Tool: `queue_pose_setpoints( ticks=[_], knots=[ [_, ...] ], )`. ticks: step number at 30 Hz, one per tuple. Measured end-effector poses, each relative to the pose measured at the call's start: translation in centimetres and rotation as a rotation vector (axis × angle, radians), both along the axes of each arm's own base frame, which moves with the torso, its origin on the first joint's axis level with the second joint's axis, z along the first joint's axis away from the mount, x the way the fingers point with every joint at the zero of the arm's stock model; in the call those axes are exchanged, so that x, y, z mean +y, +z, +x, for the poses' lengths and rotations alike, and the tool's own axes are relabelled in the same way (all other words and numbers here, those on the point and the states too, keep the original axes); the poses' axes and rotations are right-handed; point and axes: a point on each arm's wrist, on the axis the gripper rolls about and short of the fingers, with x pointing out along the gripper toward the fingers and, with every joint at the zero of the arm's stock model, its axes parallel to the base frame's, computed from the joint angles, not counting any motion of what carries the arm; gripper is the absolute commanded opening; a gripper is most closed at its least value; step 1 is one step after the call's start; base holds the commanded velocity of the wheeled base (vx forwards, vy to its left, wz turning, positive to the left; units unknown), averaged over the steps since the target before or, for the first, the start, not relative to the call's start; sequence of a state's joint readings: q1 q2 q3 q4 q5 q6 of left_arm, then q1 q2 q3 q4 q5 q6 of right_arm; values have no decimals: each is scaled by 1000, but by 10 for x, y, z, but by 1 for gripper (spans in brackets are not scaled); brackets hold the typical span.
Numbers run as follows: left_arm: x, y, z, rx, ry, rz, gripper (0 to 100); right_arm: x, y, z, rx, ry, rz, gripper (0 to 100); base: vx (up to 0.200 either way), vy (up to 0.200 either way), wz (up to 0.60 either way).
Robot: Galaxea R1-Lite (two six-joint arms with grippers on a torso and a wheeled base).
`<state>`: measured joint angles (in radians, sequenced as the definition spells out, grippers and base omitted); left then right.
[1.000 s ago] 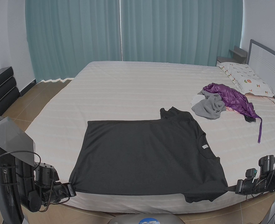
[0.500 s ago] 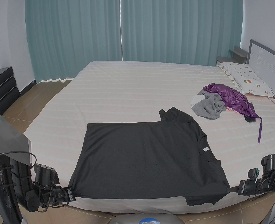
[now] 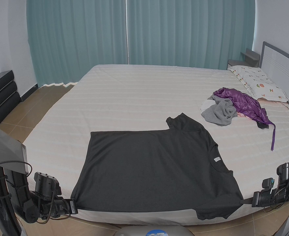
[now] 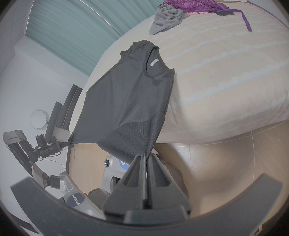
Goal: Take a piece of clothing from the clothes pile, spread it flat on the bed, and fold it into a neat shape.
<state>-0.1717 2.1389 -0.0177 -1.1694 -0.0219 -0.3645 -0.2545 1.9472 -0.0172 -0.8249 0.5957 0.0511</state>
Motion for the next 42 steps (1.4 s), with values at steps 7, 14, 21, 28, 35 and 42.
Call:
queue_pose_setpoints(
  ticks=[7,14,21,28,35,42],
  knots=[
    [1,2,-4,28,-18,19,0,0,3,-3,-5,13,-13,0,0,0,0],
    [1,6,-10,53,-43,36,0,-1,5,-7,0,18,-22,0,0,0,0],
    [1,9,-16,88,-72,59,0,-3,9,-15,20,6,-24,0,0,0,0],
    [2,14,-20,85,-82,65,0,-2,13,-21,26,15,-30,0,0,0,0],
    [2,19,-16,47,-67,55,0,-3,19,-18,-33,14,-38,0,0,0,0],
    [1,29,2,-34,33,-19,0,-4,23,-9,-88,-22,-33,0,0,0,0]
  ],
)
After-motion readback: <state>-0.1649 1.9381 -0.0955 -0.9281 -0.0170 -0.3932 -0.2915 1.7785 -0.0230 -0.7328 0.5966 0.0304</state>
